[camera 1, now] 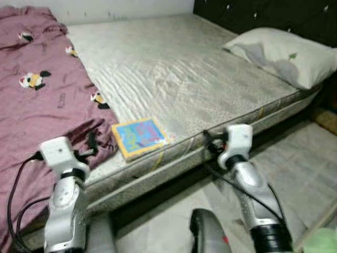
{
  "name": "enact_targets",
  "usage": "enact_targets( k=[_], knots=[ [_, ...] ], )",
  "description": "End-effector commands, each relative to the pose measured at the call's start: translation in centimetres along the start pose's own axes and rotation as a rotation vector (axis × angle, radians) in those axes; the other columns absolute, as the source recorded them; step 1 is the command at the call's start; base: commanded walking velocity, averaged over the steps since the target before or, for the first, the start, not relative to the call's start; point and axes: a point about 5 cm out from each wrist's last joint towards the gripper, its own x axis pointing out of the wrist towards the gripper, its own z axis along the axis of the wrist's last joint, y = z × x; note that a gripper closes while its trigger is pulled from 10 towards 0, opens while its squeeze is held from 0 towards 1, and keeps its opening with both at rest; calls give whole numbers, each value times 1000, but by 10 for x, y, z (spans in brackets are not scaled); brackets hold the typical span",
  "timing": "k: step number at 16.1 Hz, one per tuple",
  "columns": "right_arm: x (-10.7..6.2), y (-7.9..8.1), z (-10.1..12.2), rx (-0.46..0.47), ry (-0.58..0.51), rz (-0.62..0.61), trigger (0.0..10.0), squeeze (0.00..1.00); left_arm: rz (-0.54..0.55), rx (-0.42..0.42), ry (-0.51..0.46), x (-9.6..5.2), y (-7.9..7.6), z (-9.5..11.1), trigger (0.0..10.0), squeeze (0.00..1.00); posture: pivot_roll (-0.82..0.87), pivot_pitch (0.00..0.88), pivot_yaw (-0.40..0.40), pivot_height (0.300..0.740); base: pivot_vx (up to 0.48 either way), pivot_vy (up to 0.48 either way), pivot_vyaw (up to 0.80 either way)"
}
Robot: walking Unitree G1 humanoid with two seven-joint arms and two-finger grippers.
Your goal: Clean up the room
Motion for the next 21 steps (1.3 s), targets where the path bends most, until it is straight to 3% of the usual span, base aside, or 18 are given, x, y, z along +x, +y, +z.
enact_targets(
  k=[1,5,8,14,21],
  knots=[
    [-3,-2,6,10,-18,-1,10000,0,33,6,48,2,7,-6,10000,0,-44,19,-84,543,0,0,0],
    [-32,-27,9,-48,14,-28,10000,0,24,-31,160,9,4,-25,10000,0,-108,89,-92,538,0,0,0],
    [-57,-42,9,-76,52,-64,10000,0,-18,-47,185,26,-4,-29,10000,0,-182,140,-101,518,0,0,0],
    [-83,-41,16,-100,104,-57,10000,0,-110,-100,241,54,-34,-36,10000,0,-249,208,-95,518,0,0,0],
    [-94,-41,23,-106,132,-73,10000,0,-164,-231,282,69,-58,-40,10000,0,-279,235,-101,518,0,0,0]
  ],
)
